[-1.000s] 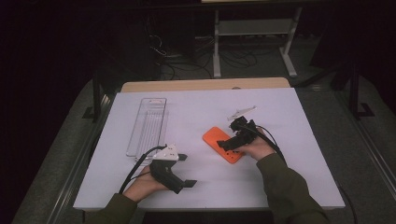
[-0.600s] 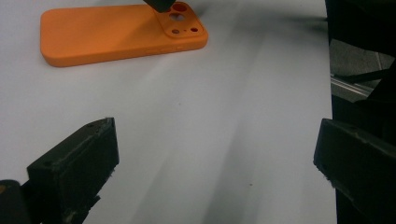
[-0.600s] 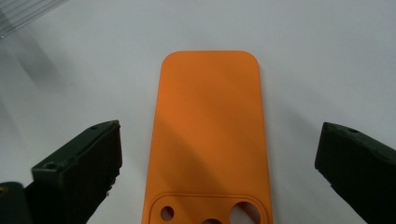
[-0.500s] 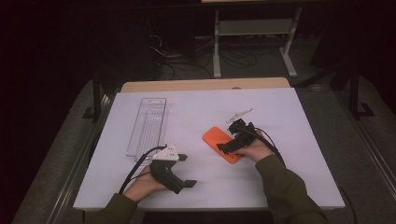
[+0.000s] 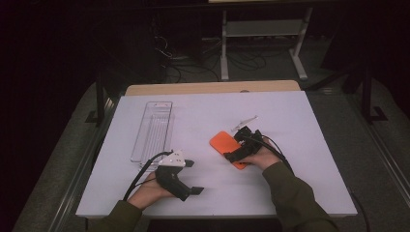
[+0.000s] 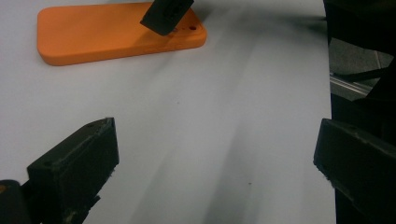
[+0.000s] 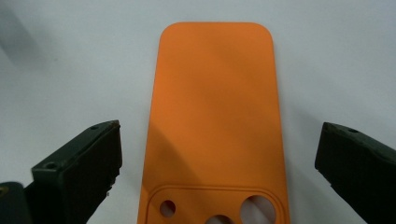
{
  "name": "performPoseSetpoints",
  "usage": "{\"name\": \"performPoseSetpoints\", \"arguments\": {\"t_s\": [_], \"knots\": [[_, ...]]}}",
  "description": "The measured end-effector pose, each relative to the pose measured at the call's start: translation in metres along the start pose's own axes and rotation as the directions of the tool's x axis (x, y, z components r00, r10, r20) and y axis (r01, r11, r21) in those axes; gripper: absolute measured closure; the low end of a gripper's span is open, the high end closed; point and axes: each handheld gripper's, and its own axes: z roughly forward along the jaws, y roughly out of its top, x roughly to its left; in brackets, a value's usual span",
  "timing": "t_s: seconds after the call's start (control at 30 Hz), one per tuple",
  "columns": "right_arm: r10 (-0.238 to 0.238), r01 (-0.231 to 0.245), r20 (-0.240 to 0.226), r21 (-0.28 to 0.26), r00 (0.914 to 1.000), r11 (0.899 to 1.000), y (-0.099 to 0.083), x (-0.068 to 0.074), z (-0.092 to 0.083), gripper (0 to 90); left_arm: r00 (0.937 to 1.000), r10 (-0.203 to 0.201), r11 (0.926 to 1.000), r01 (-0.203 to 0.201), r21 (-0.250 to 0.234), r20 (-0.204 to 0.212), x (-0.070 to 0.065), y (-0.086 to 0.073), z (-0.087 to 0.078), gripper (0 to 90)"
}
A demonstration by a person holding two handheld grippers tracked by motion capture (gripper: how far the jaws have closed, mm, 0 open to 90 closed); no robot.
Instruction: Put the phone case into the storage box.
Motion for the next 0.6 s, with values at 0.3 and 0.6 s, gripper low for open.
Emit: {"name": "performPoseSetpoints", "arguments": {"t_s": [0.3,0.6], "knots": [[-0.007,0.007,-0.003,0.031,1.0,0.999,-0.002,0.003,0.006,0.0,1.0,-0.002,1.0,0.002,0.003,0.003,0.0,0.0,0.0,0.0],[-0.024,0.024,-0.001,0.061,0.9997,0.998,-0.004,0.005,0.013,0.0,1.0,-0.001,0.9999,0.001,0.01,0.004,0.001,0.0,0.0,0.0]]}}
